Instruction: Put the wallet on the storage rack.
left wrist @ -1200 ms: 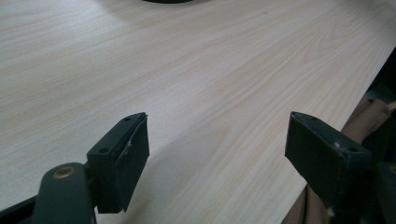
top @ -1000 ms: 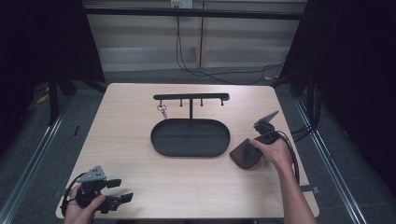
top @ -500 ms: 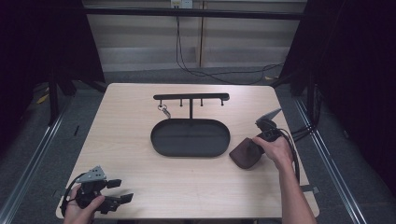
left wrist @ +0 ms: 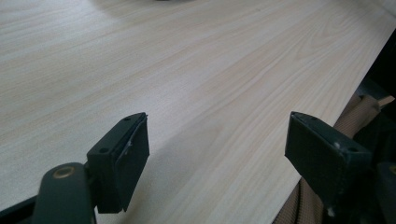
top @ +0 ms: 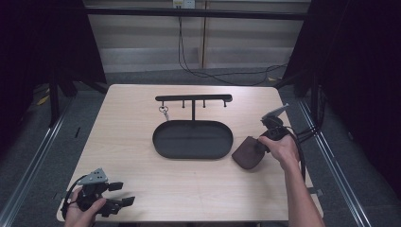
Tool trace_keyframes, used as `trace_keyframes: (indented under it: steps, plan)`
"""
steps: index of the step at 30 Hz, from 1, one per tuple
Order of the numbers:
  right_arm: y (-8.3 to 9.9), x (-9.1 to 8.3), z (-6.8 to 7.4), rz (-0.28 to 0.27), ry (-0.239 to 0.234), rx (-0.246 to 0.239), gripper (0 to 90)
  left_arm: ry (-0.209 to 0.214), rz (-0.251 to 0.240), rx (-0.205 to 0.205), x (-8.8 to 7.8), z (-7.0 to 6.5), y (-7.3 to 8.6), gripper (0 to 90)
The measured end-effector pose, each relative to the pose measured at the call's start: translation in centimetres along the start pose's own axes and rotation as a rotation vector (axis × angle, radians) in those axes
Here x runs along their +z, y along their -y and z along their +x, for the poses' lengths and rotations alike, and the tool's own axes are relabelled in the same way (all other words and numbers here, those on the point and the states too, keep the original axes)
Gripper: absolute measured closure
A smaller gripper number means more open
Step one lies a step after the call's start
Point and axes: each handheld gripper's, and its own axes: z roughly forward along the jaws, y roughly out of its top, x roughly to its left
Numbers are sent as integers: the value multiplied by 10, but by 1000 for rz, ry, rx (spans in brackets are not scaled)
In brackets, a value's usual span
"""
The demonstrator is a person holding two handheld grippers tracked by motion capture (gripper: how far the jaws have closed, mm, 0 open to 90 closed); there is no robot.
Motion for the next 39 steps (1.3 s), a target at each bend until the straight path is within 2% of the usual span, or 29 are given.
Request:
trace_keyframes:
  steps: [3,4,5,6,7,8,10,15,19,20,21,22,29,39]
  plan:
    - [-1,-3,3,-6,17,-16,628,0,-3,-2,0,2,0,217]
    - [-1,-5,7,-10,31,-47,630,0,-4,-4,-1,2,0,217]
    - [-1,-5,7,-10,31,-47,630,-3,-6,-5,-1,2,0,217]
    - [-2,-10,10,-24,27,-56,696,-3,-8,-6,-1,2,0,217]
    - [-2,-14,10,-44,-4,-46,718,-1,-7,-6,-1,2,0,217]
    - [-2,-16,10,-50,-11,-52,726,-2,-6,-4,-1,2,0,217]
    - [-2,-21,13,-45,7,-62,745,3,-6,-4,0,2,-1,217]
    - [-5,-30,17,-72,-17,-59,778,3,-2,1,-1,2,-1,217]
    - [-8,-34,21,-55,-8,-65,791,3,-2,-1,-1,2,-1,217]
    - [-10,-37,21,-55,8,-60,849,0,-6,-4,0,2,-1,216]
    - [-10,-37,21,-55,8,-60,849,0,-6,-4,0,2,-1,217]
    - [-10,-39,22,-59,-14,-63,861,-3,-7,-2,0,3,-1,216]
    - [-11,-42,24,-55,-9,-68,867,-8,-2,-5,0,3,-1,217]
    - [-11,-57,25,-66,7,-74,881,-7,0,-5,0,3,-1,216]
